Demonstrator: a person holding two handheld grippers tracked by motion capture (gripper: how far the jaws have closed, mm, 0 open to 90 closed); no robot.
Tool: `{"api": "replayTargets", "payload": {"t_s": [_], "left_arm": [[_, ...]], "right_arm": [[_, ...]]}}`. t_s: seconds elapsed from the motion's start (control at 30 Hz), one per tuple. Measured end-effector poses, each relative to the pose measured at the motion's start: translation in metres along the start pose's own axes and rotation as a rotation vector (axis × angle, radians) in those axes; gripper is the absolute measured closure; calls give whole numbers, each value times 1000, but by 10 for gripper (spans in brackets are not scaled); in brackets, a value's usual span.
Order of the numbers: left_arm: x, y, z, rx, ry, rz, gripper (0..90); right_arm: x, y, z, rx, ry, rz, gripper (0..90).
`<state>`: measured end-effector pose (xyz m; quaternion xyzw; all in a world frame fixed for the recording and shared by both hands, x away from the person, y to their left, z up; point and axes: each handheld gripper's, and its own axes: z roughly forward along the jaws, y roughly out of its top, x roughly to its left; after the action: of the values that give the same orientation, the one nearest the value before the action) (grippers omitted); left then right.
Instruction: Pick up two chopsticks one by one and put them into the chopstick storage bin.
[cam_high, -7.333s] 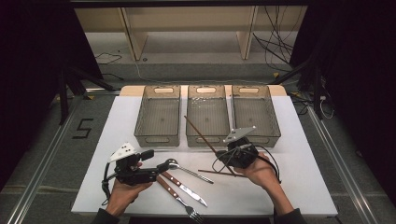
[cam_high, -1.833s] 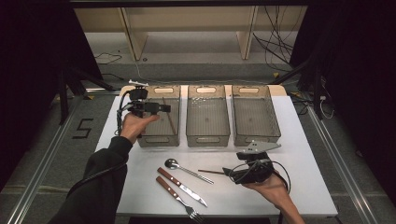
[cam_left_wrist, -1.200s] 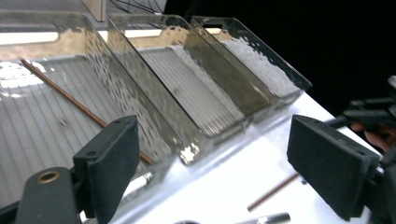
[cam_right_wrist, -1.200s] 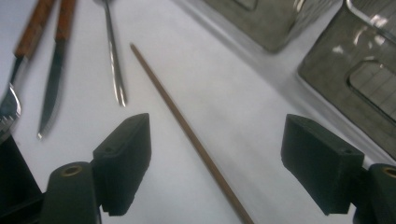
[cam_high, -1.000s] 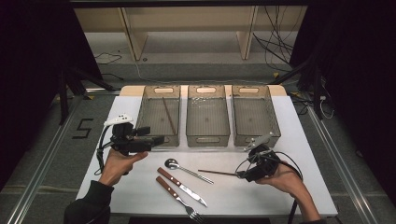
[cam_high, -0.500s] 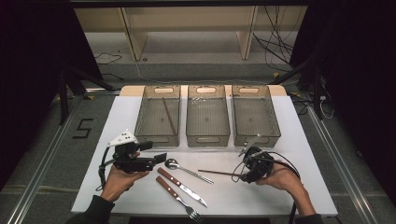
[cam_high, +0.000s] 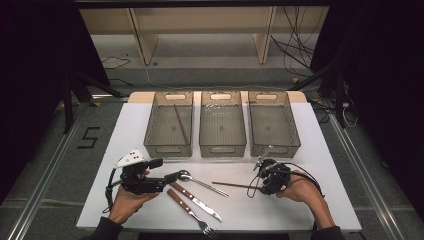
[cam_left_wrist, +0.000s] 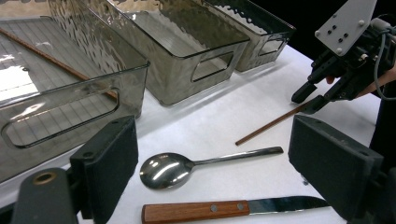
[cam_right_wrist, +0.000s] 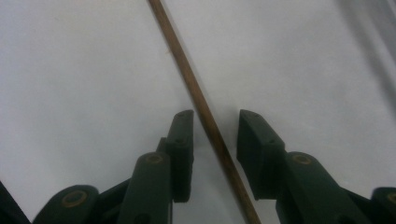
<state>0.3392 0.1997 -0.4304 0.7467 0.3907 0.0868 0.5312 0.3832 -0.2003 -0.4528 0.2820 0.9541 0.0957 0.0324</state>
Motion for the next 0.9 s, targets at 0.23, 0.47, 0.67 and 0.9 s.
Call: {"api": "replayTargets", "payload": {"t_s": [0.23, 0.47, 0.67, 0.9], "left_arm": [[-1, -3, 1, 9, 8, 4, 155], [-1, -4, 0, 6, 7, 4, 155], [0, -4, 0, 8, 8, 3, 155], [0, -4, 1, 17, 14, 2, 155]], "right_arm": [[0, 2, 2, 27, 0, -35, 744], [7, 9, 3, 73, -20, -86, 804], [10, 10, 3, 85, -23, -111, 849], [10, 9, 0, 76, -25, -122, 853]]}}
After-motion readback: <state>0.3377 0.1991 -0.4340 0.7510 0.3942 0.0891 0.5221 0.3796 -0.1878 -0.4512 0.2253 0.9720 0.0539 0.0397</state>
